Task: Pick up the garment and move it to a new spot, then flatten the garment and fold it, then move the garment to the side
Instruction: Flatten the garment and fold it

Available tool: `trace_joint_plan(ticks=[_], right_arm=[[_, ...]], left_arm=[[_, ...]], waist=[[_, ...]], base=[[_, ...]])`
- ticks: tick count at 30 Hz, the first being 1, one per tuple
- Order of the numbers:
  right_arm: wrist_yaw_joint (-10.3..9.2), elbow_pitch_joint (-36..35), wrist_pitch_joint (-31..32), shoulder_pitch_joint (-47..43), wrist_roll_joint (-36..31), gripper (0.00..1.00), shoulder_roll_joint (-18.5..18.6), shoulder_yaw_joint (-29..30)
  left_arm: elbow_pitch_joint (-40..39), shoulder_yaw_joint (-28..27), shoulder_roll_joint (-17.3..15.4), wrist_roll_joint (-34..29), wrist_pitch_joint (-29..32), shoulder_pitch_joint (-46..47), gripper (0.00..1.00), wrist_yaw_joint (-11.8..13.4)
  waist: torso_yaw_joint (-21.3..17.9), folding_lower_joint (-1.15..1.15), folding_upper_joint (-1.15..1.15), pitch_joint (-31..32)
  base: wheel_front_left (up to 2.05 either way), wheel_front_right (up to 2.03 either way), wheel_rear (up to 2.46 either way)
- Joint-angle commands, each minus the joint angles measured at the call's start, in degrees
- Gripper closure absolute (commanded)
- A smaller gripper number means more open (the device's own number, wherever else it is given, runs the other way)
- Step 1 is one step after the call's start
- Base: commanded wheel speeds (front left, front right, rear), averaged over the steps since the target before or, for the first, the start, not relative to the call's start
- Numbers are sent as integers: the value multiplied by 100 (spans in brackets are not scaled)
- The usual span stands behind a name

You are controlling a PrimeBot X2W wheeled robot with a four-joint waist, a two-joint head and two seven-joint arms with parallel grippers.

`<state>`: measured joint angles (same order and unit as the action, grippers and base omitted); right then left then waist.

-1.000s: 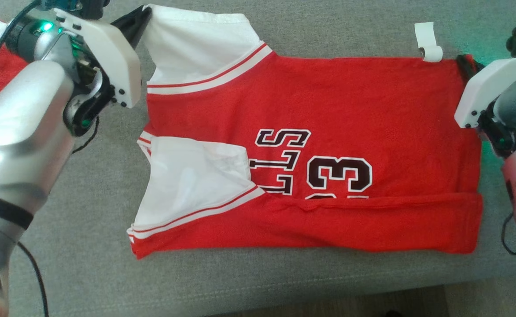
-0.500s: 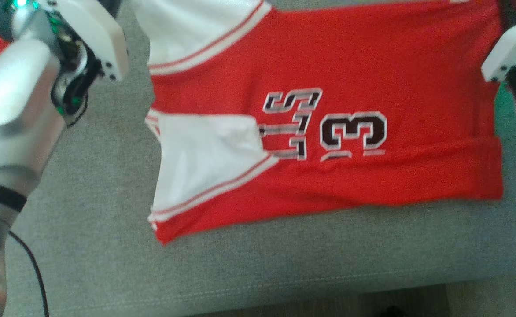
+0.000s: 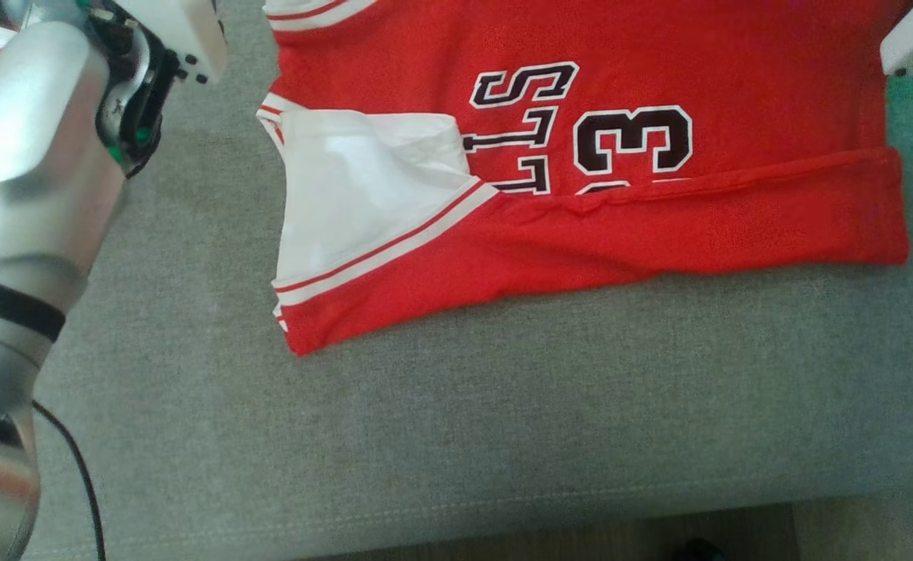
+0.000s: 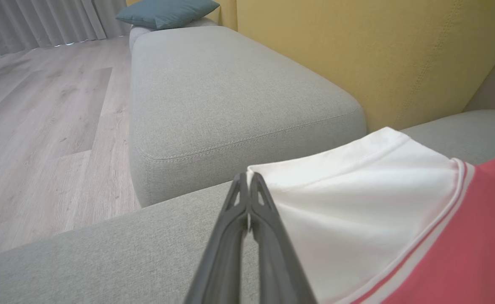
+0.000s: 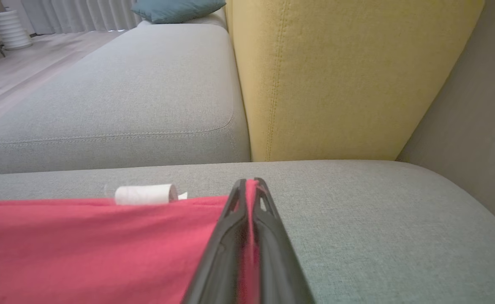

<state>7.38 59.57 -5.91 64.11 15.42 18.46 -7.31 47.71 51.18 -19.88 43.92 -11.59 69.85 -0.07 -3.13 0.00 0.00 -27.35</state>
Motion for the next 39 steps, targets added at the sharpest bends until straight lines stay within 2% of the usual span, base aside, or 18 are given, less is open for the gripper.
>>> trace_joint_plan(ticks=[1,10,17,23,28,35,39], right_arm=[[11,-74,-150,28,-18,100,-9,-65],[11,50,-297,-618,422,100,23,-536],[11,-78,38,-1248,896,100,275,-890],[11,-338,513,-1781,1264,100,517,-1184],[11,-805,1106,-2355,1746,100,775,-1469],[11,-1346,1759,-2885,2062,100,1222,-1662],[11,-1507,1906,-3040,2083,100,1359,-1623]], left_arm=[[-18,-193,-214,-62,-105,239,100,-44],[-34,-18,-227,-85,-249,-241,100,-360],[-629,162,-418,-105,-280,-1001,100,-343],[-1334,340,-648,-85,-158,-1671,100,-183],[-2187,477,-981,-25,90,-2311,100,98],[-3192,643,-1406,-19,464,-2876,100,492],[-3501,718,-1530,14,640,-3043,100,595]], waist=[[23,0,0,41],[81,0,0,497],[204,0,0,991],[305,0,0,1360],[373,0,0,1671],[428,0,0,1779],[429,0,0,1761]], base=[[0,0,0],[0,0,0],[0,0,0],[0,0,0],[0,0,0],[0,0,0],[0,0,0]])
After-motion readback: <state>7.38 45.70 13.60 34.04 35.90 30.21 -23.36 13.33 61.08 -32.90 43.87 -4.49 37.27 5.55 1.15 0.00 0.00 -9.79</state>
